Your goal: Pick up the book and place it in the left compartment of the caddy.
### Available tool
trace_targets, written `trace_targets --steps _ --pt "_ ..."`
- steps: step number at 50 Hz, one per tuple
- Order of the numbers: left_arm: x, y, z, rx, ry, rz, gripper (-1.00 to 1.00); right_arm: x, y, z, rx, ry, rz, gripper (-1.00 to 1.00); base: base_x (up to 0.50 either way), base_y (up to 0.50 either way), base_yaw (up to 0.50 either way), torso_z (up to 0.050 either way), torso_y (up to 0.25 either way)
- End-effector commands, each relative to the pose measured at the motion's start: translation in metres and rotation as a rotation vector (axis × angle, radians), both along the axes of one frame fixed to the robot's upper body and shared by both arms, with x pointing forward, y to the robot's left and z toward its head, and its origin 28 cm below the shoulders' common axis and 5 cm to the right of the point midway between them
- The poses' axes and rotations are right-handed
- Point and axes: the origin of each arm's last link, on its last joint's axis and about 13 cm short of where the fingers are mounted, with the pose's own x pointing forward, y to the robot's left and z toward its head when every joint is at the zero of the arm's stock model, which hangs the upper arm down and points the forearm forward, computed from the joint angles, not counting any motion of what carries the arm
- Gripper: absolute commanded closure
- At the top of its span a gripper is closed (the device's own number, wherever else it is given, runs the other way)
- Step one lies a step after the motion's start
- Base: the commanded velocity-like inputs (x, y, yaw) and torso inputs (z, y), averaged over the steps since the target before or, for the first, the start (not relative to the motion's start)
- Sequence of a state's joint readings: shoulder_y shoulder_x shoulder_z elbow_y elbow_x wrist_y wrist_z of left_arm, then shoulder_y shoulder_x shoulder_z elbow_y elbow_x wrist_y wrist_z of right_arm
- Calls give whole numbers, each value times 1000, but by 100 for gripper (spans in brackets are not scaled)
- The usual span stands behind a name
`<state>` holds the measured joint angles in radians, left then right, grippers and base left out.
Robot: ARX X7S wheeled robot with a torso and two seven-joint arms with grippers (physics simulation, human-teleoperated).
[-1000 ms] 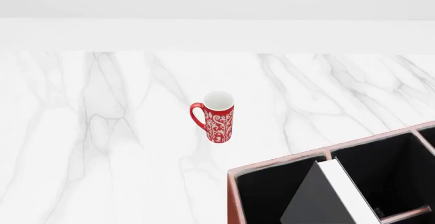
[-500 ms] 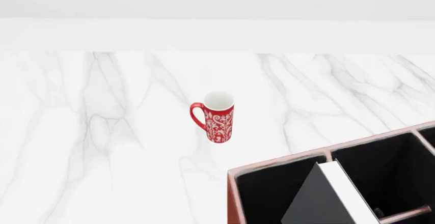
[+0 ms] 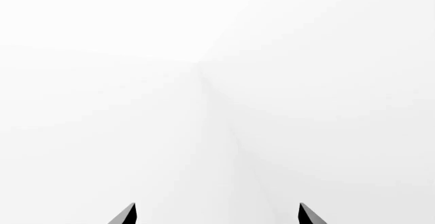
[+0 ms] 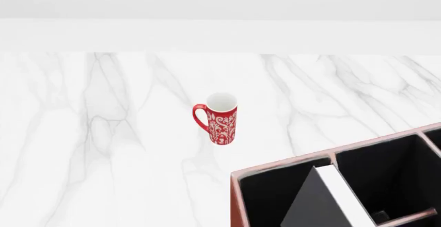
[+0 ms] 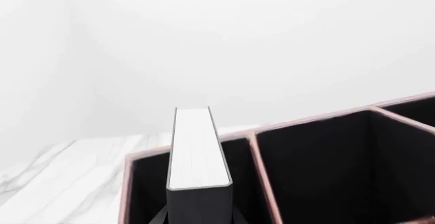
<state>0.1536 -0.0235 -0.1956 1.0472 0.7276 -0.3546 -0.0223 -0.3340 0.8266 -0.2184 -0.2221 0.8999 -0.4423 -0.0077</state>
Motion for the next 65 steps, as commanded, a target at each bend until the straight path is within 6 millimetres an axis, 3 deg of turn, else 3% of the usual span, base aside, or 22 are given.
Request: trace_targets --steps 1,65 --pt "-1 -1 2 4 -11 -45 -100 7 -10 -8 -73 -47 -32 100 0 0 0 0 0" --pt "3 -1 4 7 -7 -47 -100 34 2 -37 -64 6 -43 100 0 0 0 0 1"
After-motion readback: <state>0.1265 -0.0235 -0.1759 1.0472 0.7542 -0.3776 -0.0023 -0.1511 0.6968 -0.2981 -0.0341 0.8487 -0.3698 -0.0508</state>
